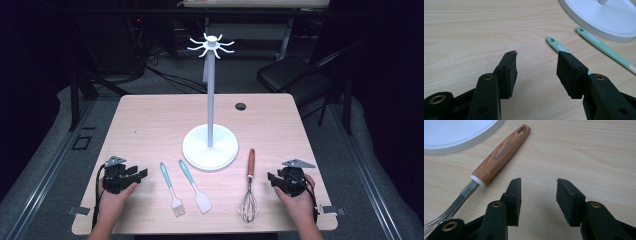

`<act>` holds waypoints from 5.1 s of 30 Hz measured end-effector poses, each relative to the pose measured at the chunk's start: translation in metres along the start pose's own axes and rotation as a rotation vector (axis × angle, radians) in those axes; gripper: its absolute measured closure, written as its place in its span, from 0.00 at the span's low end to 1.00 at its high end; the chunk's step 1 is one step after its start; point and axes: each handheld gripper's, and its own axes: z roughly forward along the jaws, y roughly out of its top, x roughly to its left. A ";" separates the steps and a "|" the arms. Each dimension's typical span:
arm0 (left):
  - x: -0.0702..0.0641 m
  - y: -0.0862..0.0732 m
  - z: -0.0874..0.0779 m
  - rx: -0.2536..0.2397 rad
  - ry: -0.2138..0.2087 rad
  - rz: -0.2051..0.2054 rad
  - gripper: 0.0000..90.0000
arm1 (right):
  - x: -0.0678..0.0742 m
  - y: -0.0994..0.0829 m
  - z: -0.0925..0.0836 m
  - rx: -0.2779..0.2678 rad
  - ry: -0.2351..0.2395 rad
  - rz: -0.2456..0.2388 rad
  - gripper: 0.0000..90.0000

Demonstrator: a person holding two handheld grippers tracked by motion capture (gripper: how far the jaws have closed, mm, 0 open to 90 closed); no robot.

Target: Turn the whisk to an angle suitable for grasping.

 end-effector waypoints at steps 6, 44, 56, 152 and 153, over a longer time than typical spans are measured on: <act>-0.001 0.000 -0.001 -0.012 -0.003 -0.001 0.55 | 0.000 0.000 0.000 0.011 0.006 0.009 0.60; -0.003 -0.008 -0.011 0.001 0.006 0.009 0.54 | 0.041 0.050 0.044 0.156 0.098 0.141 0.62; -0.004 -0.009 -0.009 -0.001 0.004 0.011 0.54 | 0.050 0.050 0.056 0.215 0.079 0.125 0.63; -0.145 0.056 0.011 -0.121 -0.368 0.233 0.53 | 0.108 0.050 -0.014 -0.198 0.368 -0.279 0.78; -0.149 0.059 0.013 -0.127 -0.376 0.235 0.53 | 0.108 0.050 -0.014 -0.198 0.368 -0.279 0.78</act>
